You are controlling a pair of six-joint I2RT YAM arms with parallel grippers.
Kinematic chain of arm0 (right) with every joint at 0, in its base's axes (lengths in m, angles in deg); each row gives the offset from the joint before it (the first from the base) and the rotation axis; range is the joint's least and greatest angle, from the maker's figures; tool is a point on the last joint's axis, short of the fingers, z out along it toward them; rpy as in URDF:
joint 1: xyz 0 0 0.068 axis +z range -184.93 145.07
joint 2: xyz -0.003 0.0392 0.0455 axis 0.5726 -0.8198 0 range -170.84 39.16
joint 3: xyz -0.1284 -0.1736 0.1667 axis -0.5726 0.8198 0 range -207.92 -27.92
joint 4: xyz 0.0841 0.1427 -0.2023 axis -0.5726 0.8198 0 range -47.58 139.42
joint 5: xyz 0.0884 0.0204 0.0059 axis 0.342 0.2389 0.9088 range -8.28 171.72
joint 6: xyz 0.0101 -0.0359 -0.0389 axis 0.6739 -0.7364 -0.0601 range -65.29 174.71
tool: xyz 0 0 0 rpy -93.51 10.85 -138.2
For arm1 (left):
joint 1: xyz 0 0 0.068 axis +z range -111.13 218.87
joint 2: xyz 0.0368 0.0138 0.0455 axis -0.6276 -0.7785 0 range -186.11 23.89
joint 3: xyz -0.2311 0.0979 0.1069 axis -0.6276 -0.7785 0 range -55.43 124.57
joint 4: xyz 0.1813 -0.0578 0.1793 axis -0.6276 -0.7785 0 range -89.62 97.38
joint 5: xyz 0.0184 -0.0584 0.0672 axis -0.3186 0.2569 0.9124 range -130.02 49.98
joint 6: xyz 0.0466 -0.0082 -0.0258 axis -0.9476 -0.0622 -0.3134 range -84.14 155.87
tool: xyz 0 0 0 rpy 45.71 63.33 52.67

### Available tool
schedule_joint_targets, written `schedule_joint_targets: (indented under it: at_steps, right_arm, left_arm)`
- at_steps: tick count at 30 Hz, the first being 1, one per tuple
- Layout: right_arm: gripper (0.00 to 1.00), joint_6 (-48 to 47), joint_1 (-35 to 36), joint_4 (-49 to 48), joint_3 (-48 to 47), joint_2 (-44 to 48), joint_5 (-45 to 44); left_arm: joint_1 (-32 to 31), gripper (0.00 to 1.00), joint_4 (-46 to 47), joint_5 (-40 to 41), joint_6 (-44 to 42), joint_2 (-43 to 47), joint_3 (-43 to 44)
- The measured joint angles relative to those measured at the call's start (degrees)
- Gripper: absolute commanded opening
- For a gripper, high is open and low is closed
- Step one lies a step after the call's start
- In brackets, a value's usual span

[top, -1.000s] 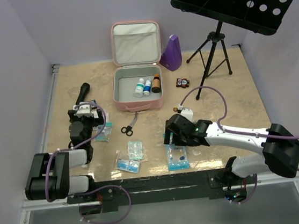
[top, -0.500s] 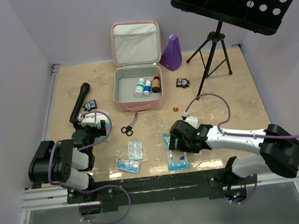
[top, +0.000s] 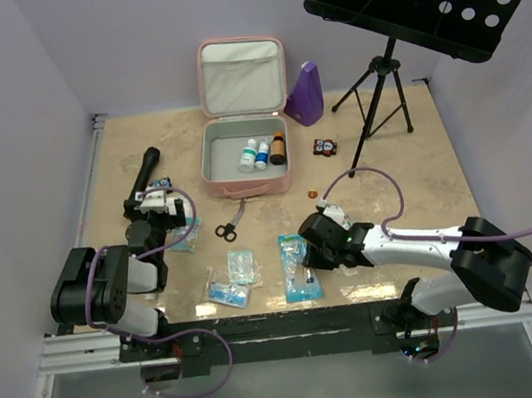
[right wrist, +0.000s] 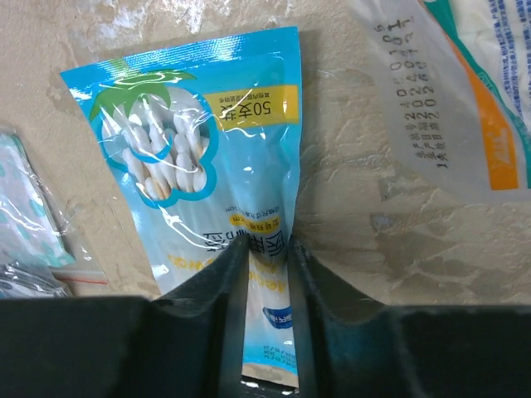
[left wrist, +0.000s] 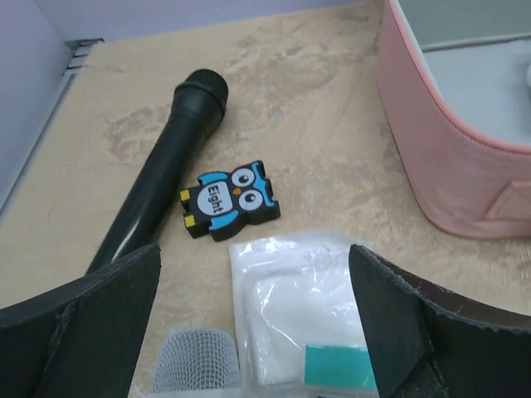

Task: Organize the medicine kit
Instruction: Pick up the medical item at the center of the board.

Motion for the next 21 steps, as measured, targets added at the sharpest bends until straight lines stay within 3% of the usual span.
schedule_joint_targets:
  at_steps: [3,11,21]
  right_arm:
    - [0.00,0.13,-0.02,-1.51,0.81,0.11,0.61]
    - [0.00,0.09,0.13,-2.71,2.10,2.23,1.38]
    - [0.00,-3.85,0.63,2.58,-1.86,16.57,0.68]
  left_arm:
    - [0.11,1.00,0.44,0.96,0.57,0.02,1.22]
    - [0.15,1.00,0.46,1.81,0.83,0.00,1.25]
    - [0.15,1.00,0.46,1.84,1.03,0.02,1.25]
